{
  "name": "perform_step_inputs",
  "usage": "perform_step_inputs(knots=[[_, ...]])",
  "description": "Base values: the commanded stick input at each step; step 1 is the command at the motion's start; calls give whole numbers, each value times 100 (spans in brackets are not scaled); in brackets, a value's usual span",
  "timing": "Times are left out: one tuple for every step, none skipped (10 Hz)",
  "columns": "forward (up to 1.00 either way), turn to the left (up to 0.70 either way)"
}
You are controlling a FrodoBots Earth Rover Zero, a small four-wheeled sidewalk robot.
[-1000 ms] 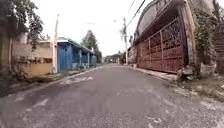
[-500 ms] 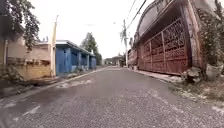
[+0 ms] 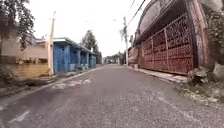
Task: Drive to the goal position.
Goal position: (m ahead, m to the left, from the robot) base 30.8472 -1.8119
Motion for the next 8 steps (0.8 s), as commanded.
perform_step_inputs(knots=[[50,0],[50,0],[50,0],[50,0],[50,0],[50,0],[50,0],[50,0]])
